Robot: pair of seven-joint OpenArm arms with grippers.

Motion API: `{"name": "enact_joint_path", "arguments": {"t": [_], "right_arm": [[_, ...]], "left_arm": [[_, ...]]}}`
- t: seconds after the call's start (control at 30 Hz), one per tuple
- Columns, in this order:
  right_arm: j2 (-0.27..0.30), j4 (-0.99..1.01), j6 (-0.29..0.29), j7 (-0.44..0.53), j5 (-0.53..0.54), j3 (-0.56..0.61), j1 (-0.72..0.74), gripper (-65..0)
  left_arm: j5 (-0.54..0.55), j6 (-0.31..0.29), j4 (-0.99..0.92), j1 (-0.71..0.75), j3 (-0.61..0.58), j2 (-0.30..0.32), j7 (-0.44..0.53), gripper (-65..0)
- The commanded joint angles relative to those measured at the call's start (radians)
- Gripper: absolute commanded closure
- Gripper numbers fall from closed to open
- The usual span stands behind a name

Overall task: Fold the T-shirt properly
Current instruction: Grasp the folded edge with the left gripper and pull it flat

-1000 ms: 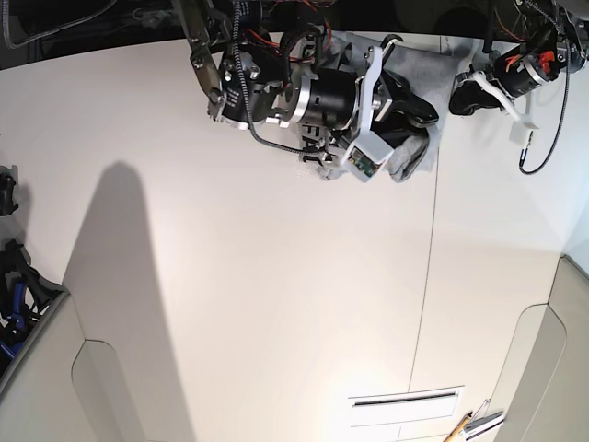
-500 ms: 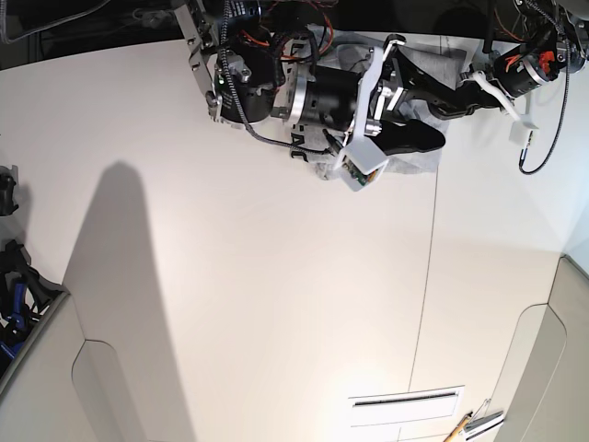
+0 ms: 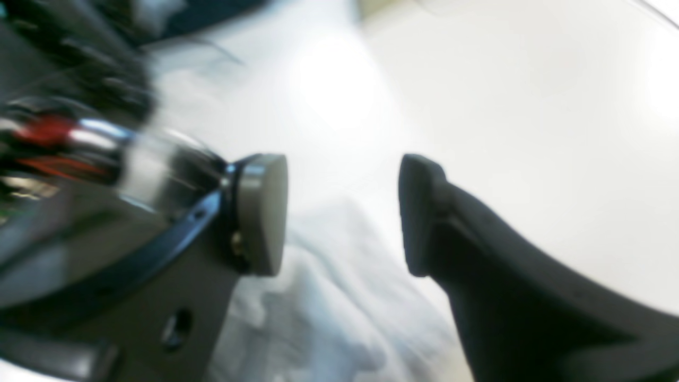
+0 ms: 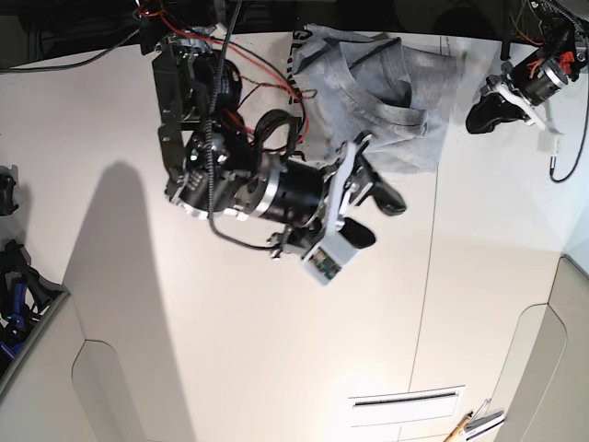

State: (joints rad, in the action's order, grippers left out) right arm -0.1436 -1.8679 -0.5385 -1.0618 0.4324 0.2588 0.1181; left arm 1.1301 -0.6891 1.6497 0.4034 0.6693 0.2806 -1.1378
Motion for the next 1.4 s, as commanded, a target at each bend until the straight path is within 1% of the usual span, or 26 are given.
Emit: {"name": "enact_joint_path", "arguments": {"t": [0.0,0.03,0.07,0.1,0.2,0.23,0.27,0.37,0.47,0.6,0.73,0.83,1.0,1.1,1.17,1.37], "right_arm": [[-0.003,-0.021,-0.003,0.008,0.02,-0.042,0.017,-32.8],[0.002,-0.021,-0.003,0.003,0.021,-0.09,0.017,-32.8],[0.01,-0.021,-0.003,-0.002,0.029,-0.138,0.017,-32.8],[0.021,-0.021,-0.003,-0.012,0.053,-0.183,0.017,-32.8],[0.061,-0.021,-0.004,-0.065,0.183,-0.309,0.012,-32.7],[0.073,-0.021,-0.008,-0.077,0.221,-0.343,0.003,-32.7],[0.084,-0.021,-0.012,-0.084,0.249,-0.374,-0.011,-32.7],[0.108,-0.021,-0.02,-0.095,0.293,-0.448,-0.065,-32.7],[0.133,-0.021,-0.02,-0.099,0.332,-0.497,-0.119,-32.7],[0.149,-0.021,-0.02,-0.102,0.346,-0.526,-0.165,-32.7],[0.149,-0.021,-0.02,-0.103,0.346,-0.529,-0.18,-32.7],[0.149,-0.021,-0.027,-0.102,0.346,-0.529,-0.179,-32.7],[0.149,-0.021,-0.027,-0.102,0.346,-0.529,-0.179,-32.7],[0.149,-0.021,-0.028,-0.101,0.346,-0.529,-0.179,-32.7],[0.149,-0.021,-0.027,-0.101,0.346,-0.529,-0.179,-32.8],[0.149,-0.021,-0.027,-0.101,0.346,-0.529,-0.179,-32.8]], "left_arm": [[0.055,-0.009,0.016,-0.001,0.029,0.021,-0.006,-18.8],[0.095,-0.009,0.016,-0.001,0.052,0.025,-0.028,-23.3],[0.137,-0.009,0.016,-0.001,0.072,0.03,-0.053,-24.4],[0.18,-0.009,0.016,-0.001,0.089,0.035,-0.081,-24.3],[0.334,-0.009,0.016,0.004,0.118,0.038,-0.182,-24.3],[0.353,-0.009,0.016,0.01,0.118,0.038,-0.212,-24.3],[0.353,-0.009,0.016,0.018,0.116,0.037,-0.23,-24.3],[0.353,-0.009,0.039,0.047,0.105,0.035,-0.232,-24.3],[0.353,-0.009,0.1,0.067,0.076,0.032,-0.232,-24.4],[0.353,-0.009,0.228,0.1,0.029,0.032,-0.226,-31.5],[0.353,-0.009,0.327,0.118,-0.022,0.032,-0.186,-32.1],[0.272,-0.009,0.344,0.117,-0.09,0.032,-0.131,-32.1],[0.185,-0.009,0.344,0.117,-0.241,0.032,-0.095,-32.1],[0.118,-0.009,0.344,0.111,-0.301,0.032,-0.055,-32.1],[0.078,-0.009,0.344,0.11,-0.319,0.032,-0.029,-32.1],[-0.03,-0.009,0.344,0.1,-0.311,0.032,-0.009,-32.1]]}}
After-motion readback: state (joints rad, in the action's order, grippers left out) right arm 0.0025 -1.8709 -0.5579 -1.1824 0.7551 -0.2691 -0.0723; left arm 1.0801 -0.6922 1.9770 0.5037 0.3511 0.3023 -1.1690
